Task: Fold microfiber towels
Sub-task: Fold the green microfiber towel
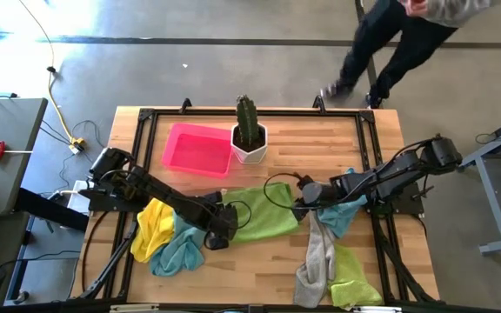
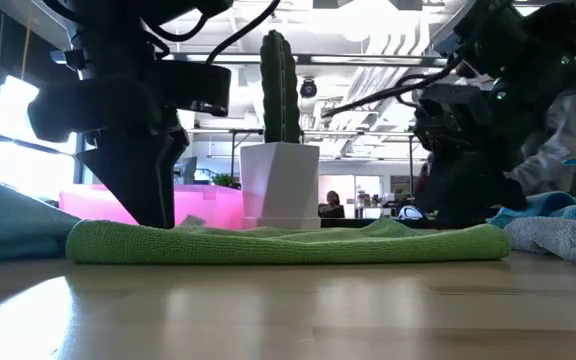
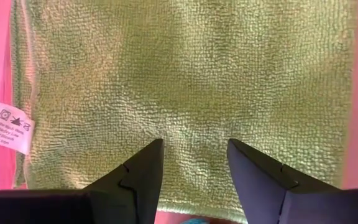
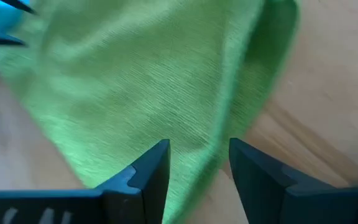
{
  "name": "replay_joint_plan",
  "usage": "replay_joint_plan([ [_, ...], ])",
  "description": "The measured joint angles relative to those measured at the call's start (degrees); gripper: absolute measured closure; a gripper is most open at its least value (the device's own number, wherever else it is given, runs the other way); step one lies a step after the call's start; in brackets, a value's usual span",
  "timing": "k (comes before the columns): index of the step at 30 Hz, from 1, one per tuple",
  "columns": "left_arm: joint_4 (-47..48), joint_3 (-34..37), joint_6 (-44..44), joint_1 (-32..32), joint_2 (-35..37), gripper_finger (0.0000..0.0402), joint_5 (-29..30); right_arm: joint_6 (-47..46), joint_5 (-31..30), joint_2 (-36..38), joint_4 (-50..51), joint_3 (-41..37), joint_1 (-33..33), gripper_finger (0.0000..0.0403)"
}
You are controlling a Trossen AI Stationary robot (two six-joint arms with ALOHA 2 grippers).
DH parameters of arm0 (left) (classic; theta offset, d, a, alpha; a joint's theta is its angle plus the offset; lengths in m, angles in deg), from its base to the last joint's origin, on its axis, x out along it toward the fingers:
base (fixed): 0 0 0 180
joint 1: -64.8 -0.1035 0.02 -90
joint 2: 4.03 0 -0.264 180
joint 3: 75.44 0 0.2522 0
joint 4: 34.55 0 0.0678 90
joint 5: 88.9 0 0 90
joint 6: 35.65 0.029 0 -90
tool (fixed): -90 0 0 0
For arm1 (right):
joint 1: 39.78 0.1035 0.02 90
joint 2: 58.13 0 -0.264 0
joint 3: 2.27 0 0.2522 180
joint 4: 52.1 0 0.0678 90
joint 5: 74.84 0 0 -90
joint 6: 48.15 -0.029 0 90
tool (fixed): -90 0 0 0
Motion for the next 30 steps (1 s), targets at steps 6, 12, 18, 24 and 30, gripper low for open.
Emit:
replay_joint_plan([
  [6,0.3,0.0,0.0,-0.1,0.0,0.0232,0.2,-1.1,-0.6,0.0,-0.8,-0.1,-0.8,0.0181],
  [12,0.4,0.0,-0.1,-0.8,0.0,0.0232,0.2,-8.2,-1.6,-1.7,2.6,-0.1,-2.3,0.0153],
  [18,0.4,0.0,0.0,-1.5,0.0,0.0232,0.1,-9.0,-1.0,-4.6,-1.2,-0.1,-2.3,0.0153],
  [24,0.6,0.0,1.0,-1.5,0.0,0.0232,0.2,-9.7,-1.6,-6.9,-5.5,-0.1,-0.8,0.0153],
  [30,0.8,0.0,1.2,-2.1,0.0,0.0232,0.2,-9.4,-2.0,-8.6,-8.2,0.0,0.4,0.0160],
])
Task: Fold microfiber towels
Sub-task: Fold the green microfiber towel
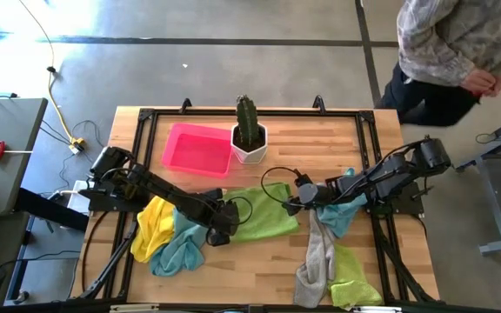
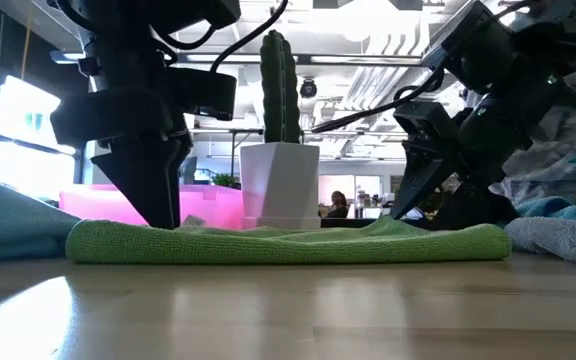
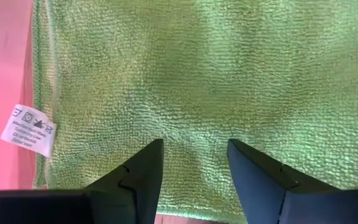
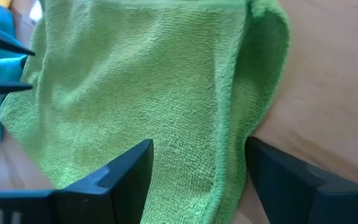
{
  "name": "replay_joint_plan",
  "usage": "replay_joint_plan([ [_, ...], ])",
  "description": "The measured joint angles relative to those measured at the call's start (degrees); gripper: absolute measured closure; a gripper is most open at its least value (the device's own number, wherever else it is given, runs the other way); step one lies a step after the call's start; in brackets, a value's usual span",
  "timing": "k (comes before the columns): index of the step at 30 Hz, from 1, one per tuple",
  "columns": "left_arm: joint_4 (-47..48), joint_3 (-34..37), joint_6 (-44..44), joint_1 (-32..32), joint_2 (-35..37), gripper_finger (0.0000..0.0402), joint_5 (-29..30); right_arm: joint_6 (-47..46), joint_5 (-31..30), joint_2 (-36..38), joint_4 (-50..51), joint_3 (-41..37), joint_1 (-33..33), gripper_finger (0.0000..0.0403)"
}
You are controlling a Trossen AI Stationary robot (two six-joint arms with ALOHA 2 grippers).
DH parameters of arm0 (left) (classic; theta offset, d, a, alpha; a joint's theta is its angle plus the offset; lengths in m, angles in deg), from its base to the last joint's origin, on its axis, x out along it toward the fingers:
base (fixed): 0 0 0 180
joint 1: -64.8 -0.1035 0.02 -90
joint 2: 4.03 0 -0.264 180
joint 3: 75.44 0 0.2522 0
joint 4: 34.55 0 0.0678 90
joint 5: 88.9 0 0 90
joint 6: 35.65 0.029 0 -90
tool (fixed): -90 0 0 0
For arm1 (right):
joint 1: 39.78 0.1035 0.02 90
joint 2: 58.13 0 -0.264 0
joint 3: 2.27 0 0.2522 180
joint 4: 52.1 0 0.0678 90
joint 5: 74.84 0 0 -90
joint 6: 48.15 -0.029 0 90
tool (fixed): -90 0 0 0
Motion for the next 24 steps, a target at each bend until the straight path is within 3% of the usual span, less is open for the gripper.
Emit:
replay_joint_plan([
  [5,0.1,0.0,0.8,-0.2,0.0,0.0232,0.5,1.9,-0.3,-0.2,0.2,0.0,0.4,0.0205],
  [17,0.6,0.0,1.1,-0.1,0.0,0.0232,1.0,3.3,-1.7,-0.3,1.2,-0.1,0.4,0.0377],
  [24,1.7,0.0,1.4,-0.1,0.0,0.0232,1.0,3.0,-1.5,-0.2,1.6,-0.1,0.4,0.0399],
])
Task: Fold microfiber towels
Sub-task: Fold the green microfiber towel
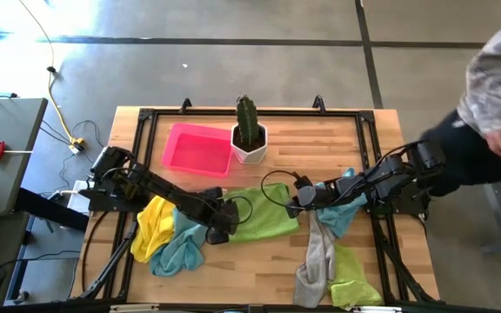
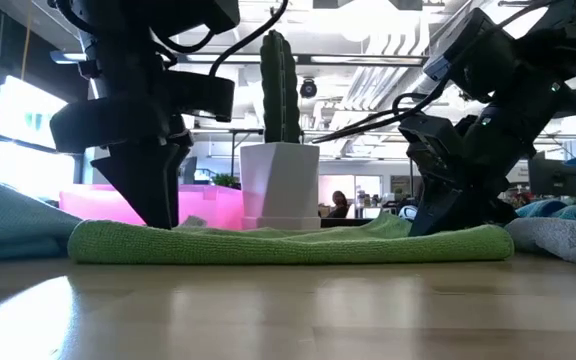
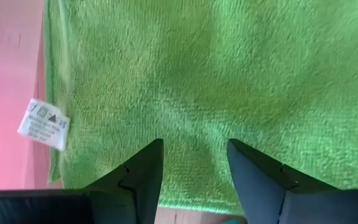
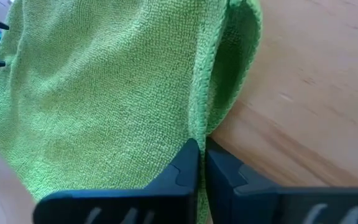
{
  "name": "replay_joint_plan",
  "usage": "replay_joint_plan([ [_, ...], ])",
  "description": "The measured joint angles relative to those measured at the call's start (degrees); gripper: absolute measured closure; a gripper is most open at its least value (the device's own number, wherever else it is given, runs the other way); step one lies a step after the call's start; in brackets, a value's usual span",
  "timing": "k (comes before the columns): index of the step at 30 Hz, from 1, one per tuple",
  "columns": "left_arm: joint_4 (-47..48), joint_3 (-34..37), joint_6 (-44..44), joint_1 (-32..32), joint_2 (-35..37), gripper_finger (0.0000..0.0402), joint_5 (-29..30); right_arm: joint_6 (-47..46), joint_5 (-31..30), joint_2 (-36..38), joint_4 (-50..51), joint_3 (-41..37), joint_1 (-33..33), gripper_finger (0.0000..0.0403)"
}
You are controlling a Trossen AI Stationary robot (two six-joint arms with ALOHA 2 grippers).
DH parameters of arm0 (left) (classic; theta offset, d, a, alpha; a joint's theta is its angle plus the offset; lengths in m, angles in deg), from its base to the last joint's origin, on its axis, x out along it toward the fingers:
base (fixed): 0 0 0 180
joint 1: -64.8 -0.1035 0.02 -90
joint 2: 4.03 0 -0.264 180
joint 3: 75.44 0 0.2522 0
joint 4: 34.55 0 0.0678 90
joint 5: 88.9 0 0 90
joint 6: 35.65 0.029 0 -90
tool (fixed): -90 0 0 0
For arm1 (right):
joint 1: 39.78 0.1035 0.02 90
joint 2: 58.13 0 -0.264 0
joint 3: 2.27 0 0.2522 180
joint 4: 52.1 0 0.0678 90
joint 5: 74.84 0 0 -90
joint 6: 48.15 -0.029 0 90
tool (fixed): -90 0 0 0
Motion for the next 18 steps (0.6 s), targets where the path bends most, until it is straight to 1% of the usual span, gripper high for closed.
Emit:
replay_joint_plan([
  [4,3.1,0.0,-0.4,0.2,0.0,0.0232,0.0,0.2,1.7,1.6,3.0,0.0,-0.5,0.0402],
  [8,5.9,0.0,-1.0,0.7,0.0,0.0232,0.0,0.2,3.3,5.1,8.3,-0.1,-0.7,0.0402],
  [11,6.6,0.0,-1.1,1.4,0.0,0.0232,0.2,-0.3,3.3,8.3,12.2,-0.1,-1.1,0.0402],
  [14,6.5,0.0,-1.1,2.0,0.0,0.0232,0.2,-1.1,2.9,11.1,21.0,1.5,-1.1,0.0402],
  [18,6.5,0.0,-1.1,2.4,0.0,0.0232,0.3,0.0,2.1,12.9,37.7,8.6,-1.1,0.0403],
])
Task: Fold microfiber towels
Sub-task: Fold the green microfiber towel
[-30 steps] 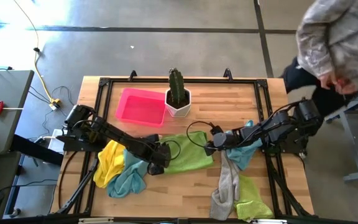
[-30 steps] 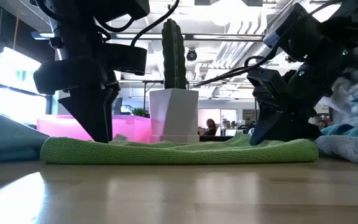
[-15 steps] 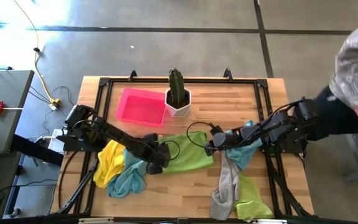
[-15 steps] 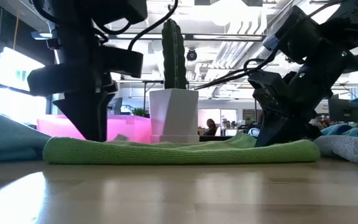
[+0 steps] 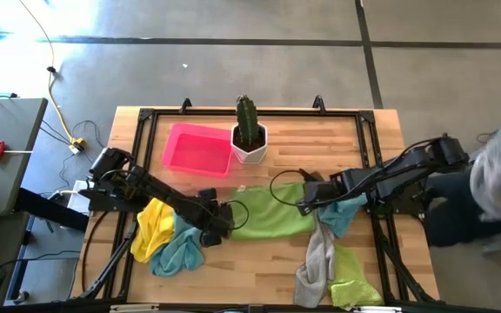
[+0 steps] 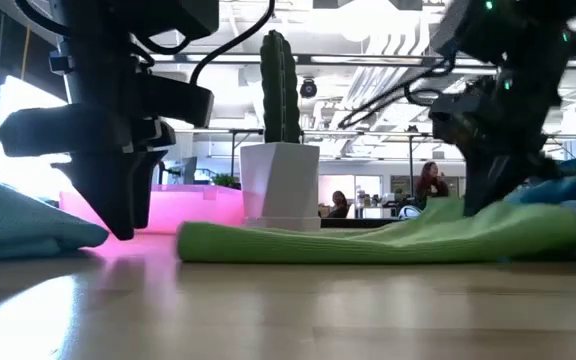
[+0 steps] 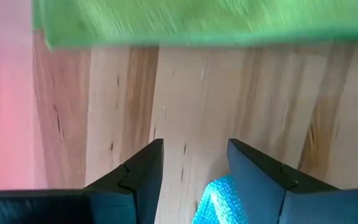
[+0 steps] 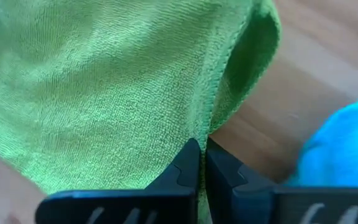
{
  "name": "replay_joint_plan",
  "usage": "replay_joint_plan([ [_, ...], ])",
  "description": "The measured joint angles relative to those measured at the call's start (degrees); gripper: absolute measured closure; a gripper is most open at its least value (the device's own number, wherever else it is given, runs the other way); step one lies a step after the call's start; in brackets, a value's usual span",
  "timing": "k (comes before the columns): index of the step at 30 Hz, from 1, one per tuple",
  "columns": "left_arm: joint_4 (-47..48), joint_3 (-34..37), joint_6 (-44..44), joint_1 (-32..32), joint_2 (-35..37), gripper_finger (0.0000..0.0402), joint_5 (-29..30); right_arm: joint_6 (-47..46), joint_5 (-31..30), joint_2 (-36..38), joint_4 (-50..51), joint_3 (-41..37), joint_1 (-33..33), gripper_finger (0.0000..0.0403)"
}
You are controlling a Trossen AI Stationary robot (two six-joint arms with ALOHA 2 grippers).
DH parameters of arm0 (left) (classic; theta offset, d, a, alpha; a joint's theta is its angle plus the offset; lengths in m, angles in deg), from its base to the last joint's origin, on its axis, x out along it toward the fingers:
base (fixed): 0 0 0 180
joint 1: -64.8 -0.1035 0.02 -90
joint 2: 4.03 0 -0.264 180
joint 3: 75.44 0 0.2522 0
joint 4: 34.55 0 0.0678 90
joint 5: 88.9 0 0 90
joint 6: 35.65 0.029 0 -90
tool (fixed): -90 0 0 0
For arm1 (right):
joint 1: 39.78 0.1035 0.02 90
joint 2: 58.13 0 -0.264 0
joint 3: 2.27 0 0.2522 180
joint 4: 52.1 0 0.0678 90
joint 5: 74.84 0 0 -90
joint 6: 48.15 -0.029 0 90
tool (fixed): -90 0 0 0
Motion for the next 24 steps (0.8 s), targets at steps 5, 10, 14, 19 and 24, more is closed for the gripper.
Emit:
replay_joint_plan([
  [5,-0.1,0.0,-0.2,0.0,0.0,0.0232,0.2,2.0,-2.5,-1.1,17.6,11.0,0.0,0.0403],
  [10,0.0,0.0,-0.1,0.0,0.0,0.0232,0.2,2.1,-4.2,-4.5,27.9,20.1,0.0,0.0403],
  [14,0.4,0.0,0.7,0.0,0.0,0.0232,0.2,3.5,-4.1,-8.3,28.4,25.9,0.0,0.0403],
  [19,1.1,0.0,2.1,0.0,0.0,0.0232,0.9,6.1,-3.9,-14.4,28.2,33.1,0.0,0.0403],
  [24,1.2,0.0,4.6,0.0,0.0,0.0232,2.2,9.3,-3.9,-21.9,27.9,41.0,-0.1,0.0403],
])
